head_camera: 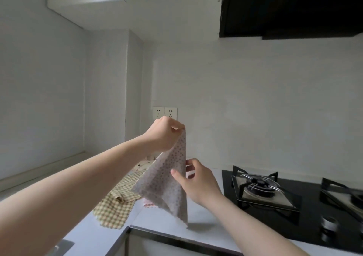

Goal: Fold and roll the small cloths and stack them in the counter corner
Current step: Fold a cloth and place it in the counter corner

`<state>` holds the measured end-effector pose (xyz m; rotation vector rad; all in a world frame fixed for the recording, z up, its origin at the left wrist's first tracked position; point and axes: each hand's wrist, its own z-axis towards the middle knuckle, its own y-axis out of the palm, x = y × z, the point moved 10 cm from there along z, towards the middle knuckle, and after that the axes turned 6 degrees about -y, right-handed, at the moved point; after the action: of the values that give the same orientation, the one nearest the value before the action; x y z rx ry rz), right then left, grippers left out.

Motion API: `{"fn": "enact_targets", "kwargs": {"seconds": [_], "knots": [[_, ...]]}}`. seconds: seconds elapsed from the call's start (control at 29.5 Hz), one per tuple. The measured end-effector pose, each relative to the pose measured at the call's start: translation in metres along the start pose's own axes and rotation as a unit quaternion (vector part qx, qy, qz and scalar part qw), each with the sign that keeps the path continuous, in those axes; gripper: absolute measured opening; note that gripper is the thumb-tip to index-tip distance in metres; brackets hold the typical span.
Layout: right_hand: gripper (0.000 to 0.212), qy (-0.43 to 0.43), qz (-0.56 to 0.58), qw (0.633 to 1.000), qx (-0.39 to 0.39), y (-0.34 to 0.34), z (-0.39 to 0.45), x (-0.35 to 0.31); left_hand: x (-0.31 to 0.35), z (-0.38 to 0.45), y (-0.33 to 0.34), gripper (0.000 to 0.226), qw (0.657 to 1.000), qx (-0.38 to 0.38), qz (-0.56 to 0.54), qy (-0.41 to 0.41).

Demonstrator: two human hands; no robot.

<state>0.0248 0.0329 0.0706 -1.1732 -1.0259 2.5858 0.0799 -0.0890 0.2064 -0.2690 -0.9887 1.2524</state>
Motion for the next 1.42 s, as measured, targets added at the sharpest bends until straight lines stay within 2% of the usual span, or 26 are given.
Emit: {"fn": "enact_targets", "kwargs": {"seconds": [0.1, 0.17, 0.24, 0.37, 0.47, 0.54, 0.61, 0.68, 0.78, 0.88, 1.18, 1.35, 1.42], "knots": [[0.058, 0.012, 0.005, 1.000, -0.001, -0.006, -0.011, -0.009, 0.006, -0.018, 0.016, 0.024, 1.000, -0.021, 0.000, 0.003], [0.037, 0.026, -0.022, 0.999, 0.005, -0.008, -0.019, -0.004, 0.009, -0.031, 0.029, 0.022, 0.999, -0.038, 0.014, 0.008], [0.026, 0.044, -0.059, 0.997, -0.004, -0.007, -0.026, 0.010, 0.010, -0.041, 0.036, 0.022, 0.998, -0.039, 0.041, 0.018], [0.029, 0.063, -0.038, 0.997, -0.039, -0.007, -0.037, 0.035, 0.008, -0.052, 0.045, 0.018, 0.993, -0.062, 0.100, 0.019], [0.026, 0.075, -0.044, 0.996, -0.035, -0.022, -0.039, 0.046, 0.005, -0.053, 0.041, 0.011, 0.994, -0.081, 0.079, -0.004], [0.009, 0.071, -0.096, 0.993, -0.015, -0.039, -0.039, 0.051, 0.007, -0.052, 0.034, 0.009, 0.995, -0.089, 0.041, -0.018], [0.017, 0.041, -0.151, 0.987, 0.021, -0.056, -0.041, 0.045, 0.010, -0.051, 0.028, 0.010, 0.995, -0.096, 0.009, -0.030], [0.028, 0.009, -0.120, 0.992, 0.037, -0.062, -0.045, 0.032, 0.018, -0.051, 0.024, 0.012, 0.995, -0.100, 0.002, -0.025], [0.037, -0.008, -0.056, 0.998, -0.019, -0.049, -0.050, 0.014, 0.030, -0.051, 0.021, 0.013, 0.994, -0.106, -0.004, -0.016], [0.038, -0.024, -0.092, 0.993, -0.069, -0.037, -0.053, 0.002, 0.039, -0.051, 0.018, 0.012, 0.994, -0.109, -0.012, -0.015], [0.024, 0.006, -0.025, 0.996, -0.085, -0.030, -0.041, 0.015, 0.037, -0.051, 0.003, 0.019, 0.989, -0.136, -0.050, -0.033], [0.052, 0.008, 0.052, 0.995, -0.087, -0.022, -0.043, 0.004, 0.027, -0.055, 0.009, 0.013, 0.974, -0.150, -0.151, -0.076], [0.046, 0.009, 0.033, 0.998, -0.060, -0.023, -0.039, 0.004, 0.024, -0.056, 0.013, 0.011, 0.970, -0.151, -0.170, -0.085]]}}
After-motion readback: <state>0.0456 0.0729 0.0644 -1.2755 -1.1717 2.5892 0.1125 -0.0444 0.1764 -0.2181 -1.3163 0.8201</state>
